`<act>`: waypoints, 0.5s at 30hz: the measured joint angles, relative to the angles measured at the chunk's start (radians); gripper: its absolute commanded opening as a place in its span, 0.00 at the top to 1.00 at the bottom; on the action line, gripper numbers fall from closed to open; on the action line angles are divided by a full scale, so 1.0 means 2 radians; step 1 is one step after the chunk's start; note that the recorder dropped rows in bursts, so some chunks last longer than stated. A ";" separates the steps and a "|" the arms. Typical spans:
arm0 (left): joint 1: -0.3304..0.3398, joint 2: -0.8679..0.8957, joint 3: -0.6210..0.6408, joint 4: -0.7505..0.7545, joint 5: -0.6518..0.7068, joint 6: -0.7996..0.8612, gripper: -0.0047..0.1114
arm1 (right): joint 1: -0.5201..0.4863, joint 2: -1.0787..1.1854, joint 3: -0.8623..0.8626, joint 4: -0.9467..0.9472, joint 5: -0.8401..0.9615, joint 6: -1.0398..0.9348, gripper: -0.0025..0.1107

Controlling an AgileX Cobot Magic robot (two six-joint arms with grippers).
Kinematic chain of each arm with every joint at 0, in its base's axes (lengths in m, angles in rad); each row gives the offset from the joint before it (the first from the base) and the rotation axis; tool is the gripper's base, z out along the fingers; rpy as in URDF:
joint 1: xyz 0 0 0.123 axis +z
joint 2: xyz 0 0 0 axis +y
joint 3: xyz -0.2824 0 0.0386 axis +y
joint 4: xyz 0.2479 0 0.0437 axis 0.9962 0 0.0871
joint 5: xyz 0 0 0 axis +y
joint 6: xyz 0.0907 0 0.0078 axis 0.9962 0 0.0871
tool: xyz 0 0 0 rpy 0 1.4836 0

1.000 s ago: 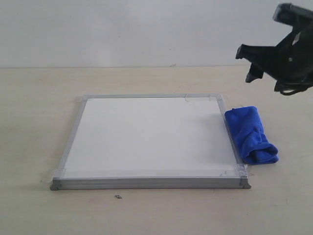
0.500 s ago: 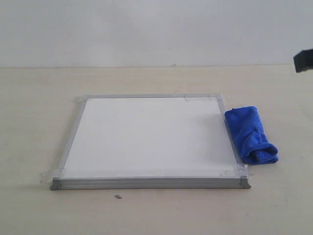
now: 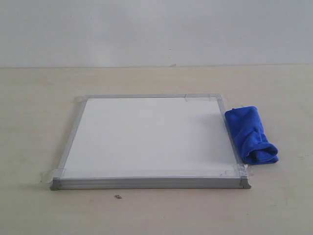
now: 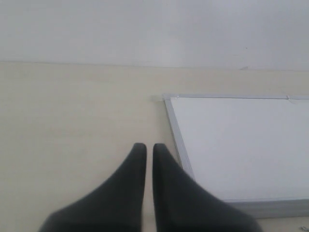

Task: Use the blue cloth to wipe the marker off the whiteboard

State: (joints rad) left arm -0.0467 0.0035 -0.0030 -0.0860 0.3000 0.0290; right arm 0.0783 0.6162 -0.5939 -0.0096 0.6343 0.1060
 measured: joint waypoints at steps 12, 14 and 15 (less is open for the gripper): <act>0.000 0.000 0.000 0.000 0.000 0.000 0.92 | 0.005 -0.084 0.010 0.001 -0.025 -0.003 0.98; 0.000 0.000 0.000 0.000 0.000 0.000 0.92 | 0.005 -0.121 0.053 -0.001 -0.078 -0.022 0.98; 0.000 0.000 0.000 0.000 0.000 0.000 0.92 | 0.005 -0.144 0.093 -0.001 -0.122 -0.041 0.98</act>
State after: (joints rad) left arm -0.0467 0.0035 -0.0030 -0.0860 0.3000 0.0290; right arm 0.0893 0.3292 -0.4089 -0.0113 0.3912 0.0236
